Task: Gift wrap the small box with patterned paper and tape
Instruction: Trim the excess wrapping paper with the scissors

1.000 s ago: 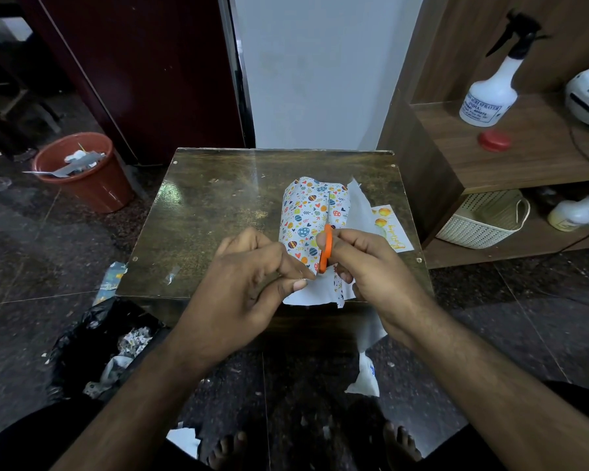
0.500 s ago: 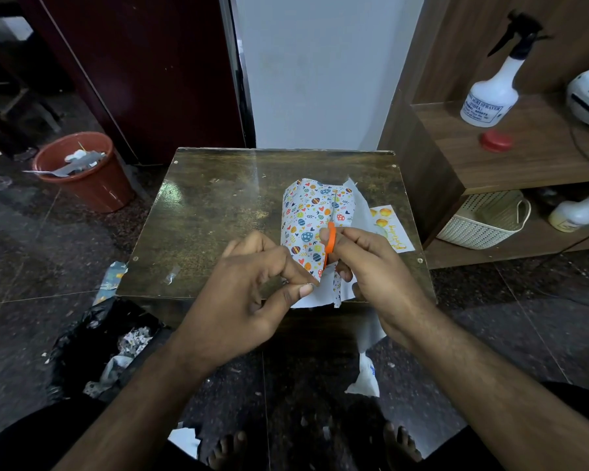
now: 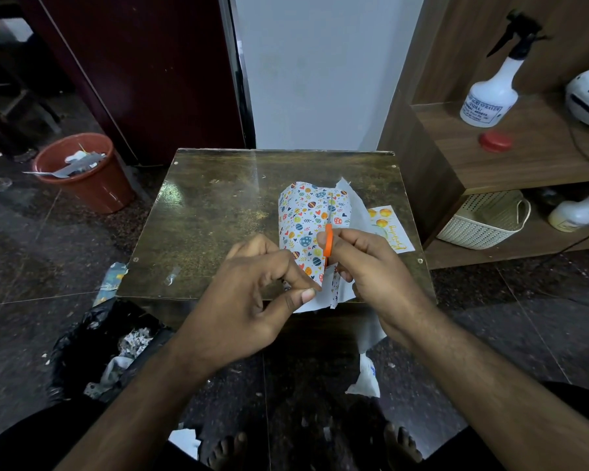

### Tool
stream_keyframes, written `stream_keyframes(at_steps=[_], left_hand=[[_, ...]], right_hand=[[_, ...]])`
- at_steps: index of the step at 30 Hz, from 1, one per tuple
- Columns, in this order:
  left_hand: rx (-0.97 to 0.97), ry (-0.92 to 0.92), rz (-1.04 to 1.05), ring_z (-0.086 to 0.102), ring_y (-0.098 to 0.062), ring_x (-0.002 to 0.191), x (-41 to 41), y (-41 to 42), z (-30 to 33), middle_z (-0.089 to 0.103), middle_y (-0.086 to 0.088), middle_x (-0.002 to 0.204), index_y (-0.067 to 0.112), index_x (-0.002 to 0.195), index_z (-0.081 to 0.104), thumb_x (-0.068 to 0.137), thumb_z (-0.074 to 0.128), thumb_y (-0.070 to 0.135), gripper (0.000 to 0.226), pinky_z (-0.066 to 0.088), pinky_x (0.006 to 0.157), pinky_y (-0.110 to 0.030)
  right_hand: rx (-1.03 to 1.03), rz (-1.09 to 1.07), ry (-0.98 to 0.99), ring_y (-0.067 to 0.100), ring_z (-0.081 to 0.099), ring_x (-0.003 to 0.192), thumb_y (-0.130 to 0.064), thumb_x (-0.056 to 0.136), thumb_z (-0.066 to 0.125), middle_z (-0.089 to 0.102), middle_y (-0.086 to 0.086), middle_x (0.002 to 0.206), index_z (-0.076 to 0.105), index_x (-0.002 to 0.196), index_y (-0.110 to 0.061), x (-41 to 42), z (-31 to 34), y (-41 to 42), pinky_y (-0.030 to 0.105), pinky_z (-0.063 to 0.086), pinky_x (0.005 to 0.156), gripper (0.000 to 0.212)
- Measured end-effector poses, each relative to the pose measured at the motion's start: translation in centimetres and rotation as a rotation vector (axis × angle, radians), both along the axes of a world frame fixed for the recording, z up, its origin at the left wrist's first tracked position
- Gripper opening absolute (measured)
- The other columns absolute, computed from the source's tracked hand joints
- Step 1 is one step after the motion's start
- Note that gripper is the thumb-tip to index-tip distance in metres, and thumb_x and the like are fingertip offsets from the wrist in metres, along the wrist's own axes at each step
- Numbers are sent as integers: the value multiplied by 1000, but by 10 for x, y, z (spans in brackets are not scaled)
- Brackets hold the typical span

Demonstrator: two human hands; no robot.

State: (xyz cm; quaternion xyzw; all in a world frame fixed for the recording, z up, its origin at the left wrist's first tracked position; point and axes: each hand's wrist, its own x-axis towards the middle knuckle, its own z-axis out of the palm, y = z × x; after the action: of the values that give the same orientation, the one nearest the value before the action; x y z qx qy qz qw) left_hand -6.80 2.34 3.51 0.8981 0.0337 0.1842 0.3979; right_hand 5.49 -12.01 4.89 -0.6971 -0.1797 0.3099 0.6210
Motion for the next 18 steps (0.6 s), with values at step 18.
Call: stream_keyframes(at_steps=[18], left_hand=[[-14, -1, -39, 61, -13, 95, -3, 0, -1, 67, 13, 89, 29, 82, 74, 86, 71, 38, 10, 39, 93, -33]], right_hand=[[32, -43, 31, -6, 55, 47, -21, 103, 60, 61, -18, 55, 63, 63, -21, 2, 3, 1, 5, 35, 43, 40]])
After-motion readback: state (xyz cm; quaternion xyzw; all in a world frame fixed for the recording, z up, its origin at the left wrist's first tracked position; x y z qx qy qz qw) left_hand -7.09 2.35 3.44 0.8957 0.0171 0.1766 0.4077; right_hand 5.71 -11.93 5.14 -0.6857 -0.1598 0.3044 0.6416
